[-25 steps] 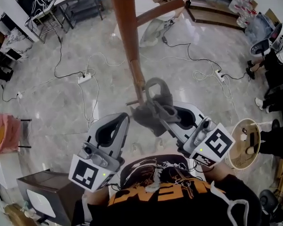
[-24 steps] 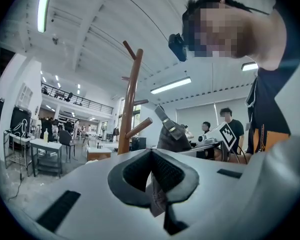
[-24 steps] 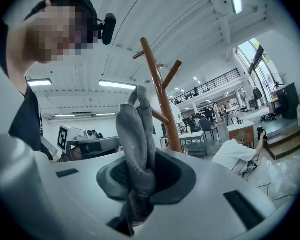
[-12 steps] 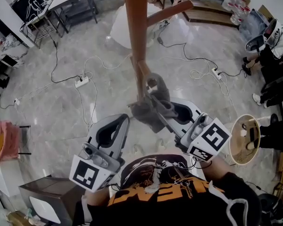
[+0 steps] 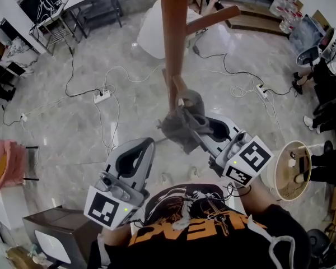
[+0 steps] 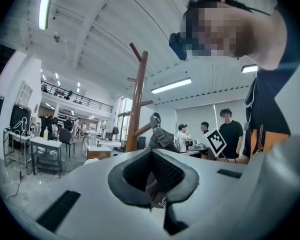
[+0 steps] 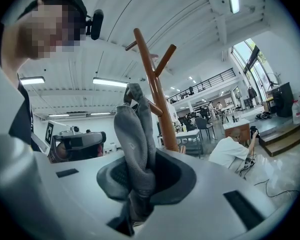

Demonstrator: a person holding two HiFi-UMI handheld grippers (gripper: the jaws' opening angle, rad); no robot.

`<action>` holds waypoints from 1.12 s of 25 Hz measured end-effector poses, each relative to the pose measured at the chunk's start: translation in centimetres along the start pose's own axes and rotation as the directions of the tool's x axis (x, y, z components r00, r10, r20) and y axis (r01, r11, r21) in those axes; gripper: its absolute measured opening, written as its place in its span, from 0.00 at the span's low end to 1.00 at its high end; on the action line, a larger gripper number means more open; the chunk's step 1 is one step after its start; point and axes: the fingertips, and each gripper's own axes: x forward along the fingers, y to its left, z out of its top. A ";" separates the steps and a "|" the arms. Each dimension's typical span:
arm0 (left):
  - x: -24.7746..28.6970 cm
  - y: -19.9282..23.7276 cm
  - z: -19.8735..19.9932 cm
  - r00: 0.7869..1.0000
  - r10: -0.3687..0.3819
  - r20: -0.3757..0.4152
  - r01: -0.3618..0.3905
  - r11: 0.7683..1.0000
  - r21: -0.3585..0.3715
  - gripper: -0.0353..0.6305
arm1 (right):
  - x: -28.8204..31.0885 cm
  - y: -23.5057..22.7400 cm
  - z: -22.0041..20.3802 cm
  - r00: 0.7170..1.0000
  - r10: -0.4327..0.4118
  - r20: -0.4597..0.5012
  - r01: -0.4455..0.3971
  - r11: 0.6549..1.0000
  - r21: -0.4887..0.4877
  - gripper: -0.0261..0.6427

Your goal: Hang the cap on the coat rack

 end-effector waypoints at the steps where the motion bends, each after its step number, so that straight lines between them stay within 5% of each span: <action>1: 0.0 0.1 0.1 1.000 0.002 0.002 -0.002 1.000 -0.001 0.09 | 0.1 -0.1 0.0 1.000 0.000 0.002 0.000 1.000 0.001 0.15; 15: -1.0 1.0 -0.7 1.000 0.031 -0.007 -0.031 0.999 -0.016 0.09 | 2.7 -2.2 -1.9 1.000 -0.004 -0.008 0.004 1.000 0.011 0.15; 28: -1.2 1.7 -0.6 0.998 0.055 0.000 -0.055 0.998 -0.021 0.09 | 4.0 -4.2 -4.1 0.995 -0.097 0.003 0.097 0.992 -0.075 0.15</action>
